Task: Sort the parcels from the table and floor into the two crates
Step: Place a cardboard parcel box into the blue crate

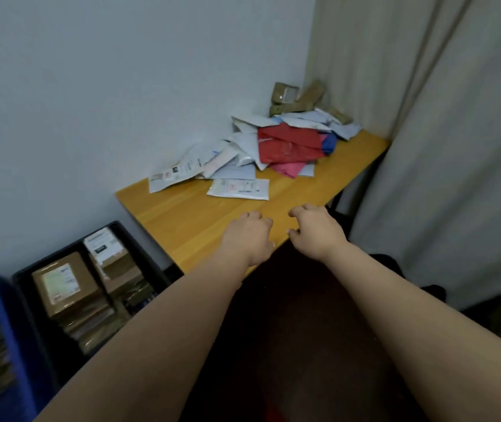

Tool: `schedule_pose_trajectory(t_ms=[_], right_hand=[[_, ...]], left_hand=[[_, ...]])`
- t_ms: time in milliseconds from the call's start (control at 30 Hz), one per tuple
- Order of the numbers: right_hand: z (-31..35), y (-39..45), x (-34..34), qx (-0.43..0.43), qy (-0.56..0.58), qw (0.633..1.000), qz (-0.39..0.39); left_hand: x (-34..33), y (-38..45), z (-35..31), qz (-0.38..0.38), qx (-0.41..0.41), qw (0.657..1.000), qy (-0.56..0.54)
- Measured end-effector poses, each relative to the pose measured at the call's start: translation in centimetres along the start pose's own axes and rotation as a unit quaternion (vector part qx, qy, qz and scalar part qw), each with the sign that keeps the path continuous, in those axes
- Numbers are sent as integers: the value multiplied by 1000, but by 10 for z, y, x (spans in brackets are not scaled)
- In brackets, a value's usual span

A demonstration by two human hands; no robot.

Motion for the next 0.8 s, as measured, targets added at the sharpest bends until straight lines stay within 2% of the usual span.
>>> schedule_pose_trajectory(t_ms=[133,267,500,667,800], right_hand=[[-58,23,26,-18,14,1000,-16],[-104,50,31,-39,26,999,-4],[-170,140,39,-48,52,997,-16],[-227,230,40,-55,49,997,4],[-272,310,54,-81,56,995,7]], left_hand=[[14,60,-48,-7,-28,999,16],[20,112,-69,1,-47,998,44],[27,231,-74,-1,-46,998,52],[18,339,-75,18,-62,997,50],[42,426,-61,3,-49,998,37]])
Point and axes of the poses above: each hand's wrist, its own y-axis towards the middle knuckle, its own x-axis out of the back of the hand, z = x × y, the point moved 3 cm from there along y, towards the middle knuckle, and after that the axes turned 2 degrees about y, right-handed, at the moved point
